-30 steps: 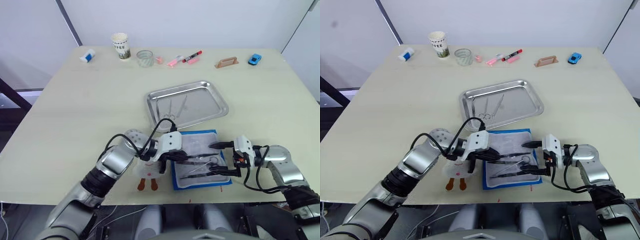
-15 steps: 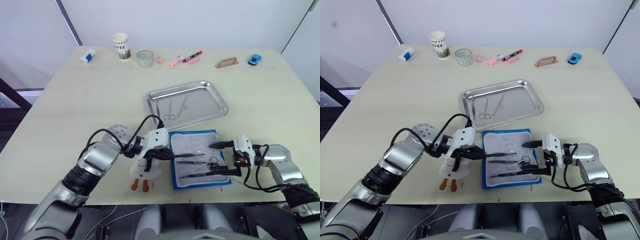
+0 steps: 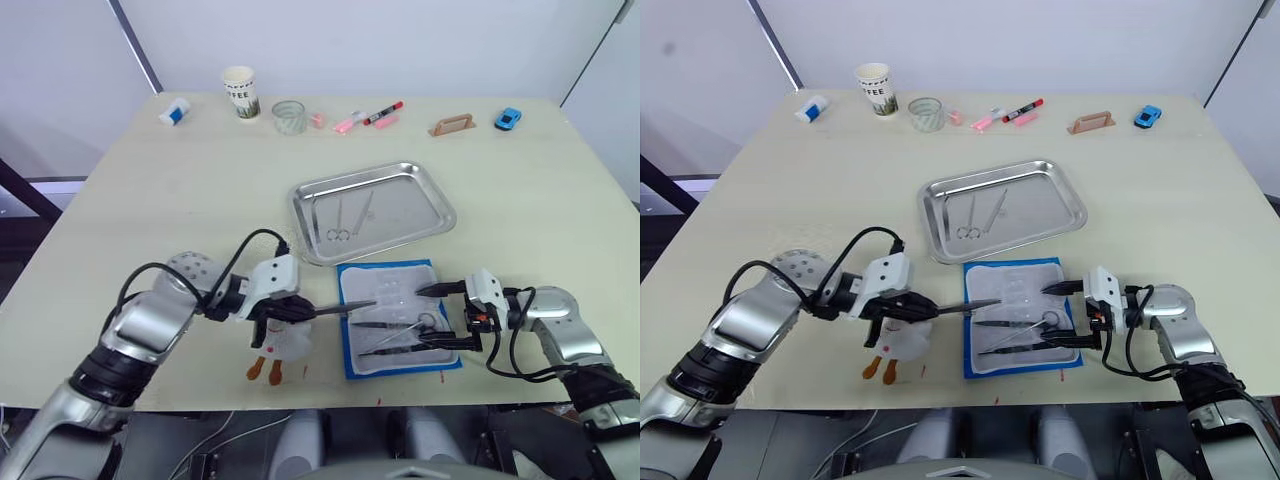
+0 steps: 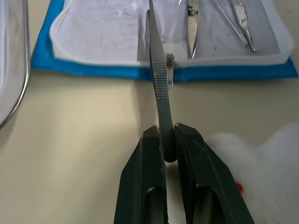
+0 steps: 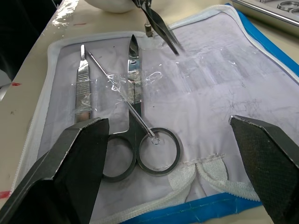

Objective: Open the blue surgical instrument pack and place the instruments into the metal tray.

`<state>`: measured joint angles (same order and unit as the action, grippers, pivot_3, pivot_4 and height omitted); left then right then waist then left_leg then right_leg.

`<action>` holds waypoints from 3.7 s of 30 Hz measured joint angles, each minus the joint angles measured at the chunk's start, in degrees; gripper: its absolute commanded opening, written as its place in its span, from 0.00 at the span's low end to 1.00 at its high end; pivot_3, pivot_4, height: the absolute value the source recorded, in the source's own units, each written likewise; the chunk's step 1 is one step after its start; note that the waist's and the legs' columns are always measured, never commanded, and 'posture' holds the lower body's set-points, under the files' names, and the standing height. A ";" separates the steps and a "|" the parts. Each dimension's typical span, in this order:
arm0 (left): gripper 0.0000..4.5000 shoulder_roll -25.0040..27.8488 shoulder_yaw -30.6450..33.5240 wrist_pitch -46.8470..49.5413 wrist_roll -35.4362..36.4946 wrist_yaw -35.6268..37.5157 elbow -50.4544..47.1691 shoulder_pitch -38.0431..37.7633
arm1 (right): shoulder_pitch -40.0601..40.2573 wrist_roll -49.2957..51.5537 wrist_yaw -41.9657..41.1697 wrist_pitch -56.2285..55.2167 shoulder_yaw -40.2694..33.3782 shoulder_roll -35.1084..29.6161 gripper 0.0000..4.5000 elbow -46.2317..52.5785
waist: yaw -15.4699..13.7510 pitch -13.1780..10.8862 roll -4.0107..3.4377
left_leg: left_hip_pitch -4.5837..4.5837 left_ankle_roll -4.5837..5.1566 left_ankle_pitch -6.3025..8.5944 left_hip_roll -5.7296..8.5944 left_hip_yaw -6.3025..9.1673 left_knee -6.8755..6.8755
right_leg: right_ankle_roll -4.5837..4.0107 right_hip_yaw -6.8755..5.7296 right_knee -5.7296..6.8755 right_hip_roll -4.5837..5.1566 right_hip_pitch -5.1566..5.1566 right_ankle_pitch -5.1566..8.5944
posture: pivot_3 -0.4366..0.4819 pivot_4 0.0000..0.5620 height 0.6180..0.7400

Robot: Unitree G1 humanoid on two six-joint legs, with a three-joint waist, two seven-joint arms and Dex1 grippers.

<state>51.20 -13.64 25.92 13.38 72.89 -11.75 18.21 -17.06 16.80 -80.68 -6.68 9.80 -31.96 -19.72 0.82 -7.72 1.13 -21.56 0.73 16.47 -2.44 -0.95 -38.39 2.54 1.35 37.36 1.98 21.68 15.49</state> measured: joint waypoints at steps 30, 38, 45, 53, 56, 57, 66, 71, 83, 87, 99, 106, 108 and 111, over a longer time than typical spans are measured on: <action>0.01 -44.33 9.20 31.13 1.22 -59.27 7.21 17.82 | -1.88 -0.19 -1.39 -0.57 0.41 0.23 1.00 -1.81 | -0.21 0.04 0.11 | -0.01 -0.03 -0.02 0.12 0.06 -0.05 | 0.03 -0.01 0.08 0.07 -0.04 -0.02 | 0.48 0.27 1.00; 0.01 -56.24 8.69 26.33 -4.78 -71.62 20.13 21.56 | -1.33 -0.24 -1.14 0.05 0.31 -0.07 1.00 -0.73 | -0.28 0.04 0.11 | -0.04 -0.06 -0.03 0.16 0.07 -0.04 | 0.03 -0.03 0.04 0.10 -0.05 -0.02 | 0.48 0.27 1.00; 0.01 -59.16 11.63 21.88 -5.54 -76.81 29.75 26.30 | -0.64 -0.25 -0.32 0.51 0.27 -0.16 1.00 0.41 | -0.24 0.04 0.10 | -0.06 -0.09 -0.05 0.16 0.08 -0.02 | 0.03 -0.06 0.01 0.09 -0.04 -0.02 | 0.48 0.27 1.00; 0.01 -59.23 13.00 20.76 -5.32 -78.21 31.93 26.68 | -0.54 -0.25 -0.11 1.08 0.18 -0.21 1.00 0.74 | -0.25 0.04 0.10 | -0.05 -0.15 -0.08 0.17 0.08 -0.02 | 0.04 -0.06 0.01 0.10 -0.04 -0.02 | 0.48 0.27 1.00; 0.01 -59.23 12.60 20.76 -5.32 -77.53 31.93 26.68 | -0.55 -0.24 -0.10 1.08 0.19 -0.21 1.00 0.73 | -0.24 0.04 0.10 | -0.05 -0.20 -0.10 0.17 0.09 -0.02 | 0.04 -0.07 0.01 0.10 -0.04 -0.02 | 0.48 0.27 1.00; 0.01 -59.23 12.27 20.76 -5.32 -77.11 31.93 26.68 | -0.55 -0.25 -0.11 1.08 0.19 -0.21 1.00 0.73 | -0.25 0.04 0.10 | -0.06 -0.20 -0.11 0.17 0.08 -0.02 | 0.04 -0.07 0.01 0.10 -0.04 -0.02 | 0.48 0.27 1.00; 0.01 -59.23 11.32 21.03 -5.30 -76.49 31.77 26.67 | -0.60 -0.25 -0.08 1.09 0.23 -0.17 1.00 0.70 | -0.23 0.04 0.10 | -0.05 -0.19 -0.10 0.17 0.09 -0.02 | 0.04 -0.06 0.01 0.10 -0.04 -0.02 | 0.48 0.27 1.00; 0.01 -59.23 11.36 21.27 -5.31 -76.85 31.50 26.67 | -0.60 -0.25 -0.04 1.08 0.23 -0.14 1.00 0.69 | -0.23 0.04 0.10 | -0.05 -0.19 -0.10 0.18 0.09 -0.02 | 0.04 -0.06 0.01 0.10 -0.04 -0.02 | 0.48 0.27 1.00; 0.38 -59.23 12.04 22.51 -5.08 -77.68 31.02 26.67 | -0.58 -0.25 0.02 1.07 0.22 -0.04 1.00 0.67 | -0.19 0.04 0.10 | -0.05 -0.19 -0.10 0.17 0.09 -0.02 | 0.04 -0.06 0.01 0.10 -0.04 -0.02 | 0.48 0.27 1.00; 0.54 -59.20 11.84 24.21 -4.09 -76.10 28.24 26.39 | -0.53 -0.25 0.05 1.06 0.21 -0.03 1.00 0.66 | -0.19 0.04 0.10 | -0.05 -0.19 -0.10 0.17 0.09 -0.02 | 0.04 -0.06 0.01 0.10 -0.04 -0.02 | 0.48 0.27 1.00; 0.54 -54.08 8.22 21.59 6.11 -53.49 10.83 22.39 | -0.83 -0.25 -0.12 1.04 0.29 0.12 1.00 0.28 | -0.14 0.04 0.10 | -0.04 -0.34 -0.18 0.16 0.06 -0.02 | 0.03 -0.04 0.01 0.10 -0.05 -0.02 | 0.48 0.27 1.00; 0.54 -35.83 4.25 13.25 11.61 -26.17 6.34 14.06 | -0.50 -0.24 0.07 1.07 0.16 0.14 1.00 0.74 | -0.03 0.03 -0.03 | 0.01 -0.33 -0.18 0.13 0.01 0.02 | 0.01 0.00 0.00 0.07 -0.04 -0.01 | 0.48 0.27 1.00; 0.54 -32.45 4.14 11.50 11.68 -21.59 6.35 12.20 | -0.12 -0.24 0.05 1.07 -0.24 -0.04 1.00 0.90 | -0.17 0.03 -0.02 | 0.00 -0.18 -0.09 0.14 0.02 0.00 | 0.01 -0.01 -0.01 0.09 -0.05 -0.01 | 0.48 0.27 1.00; 0.54 -28.29 4.46 8.71 12.29 -15.92 6.39 9.98 | 0.32 -0.23 0.18 1.11 -0.61 -0.13 1.00 1.19 | -0.43 0.02 0.00 | -0.03 -0.08 -0.03 0.15 0.05 -0.01 | 0.01 -0.06 -0.03 0.12 -0.05 -0.01 | 0.48 0.27 1.00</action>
<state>22.91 -9.18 34.63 25.67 56.96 -5.36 28.19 -16.75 16.57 -80.51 -5.57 9.19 -32.09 -18.53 0.39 -7.70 1.13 -21.59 0.65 16.43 -2.29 -0.90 -38.40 2.55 1.29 37.34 2.10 21.63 15.48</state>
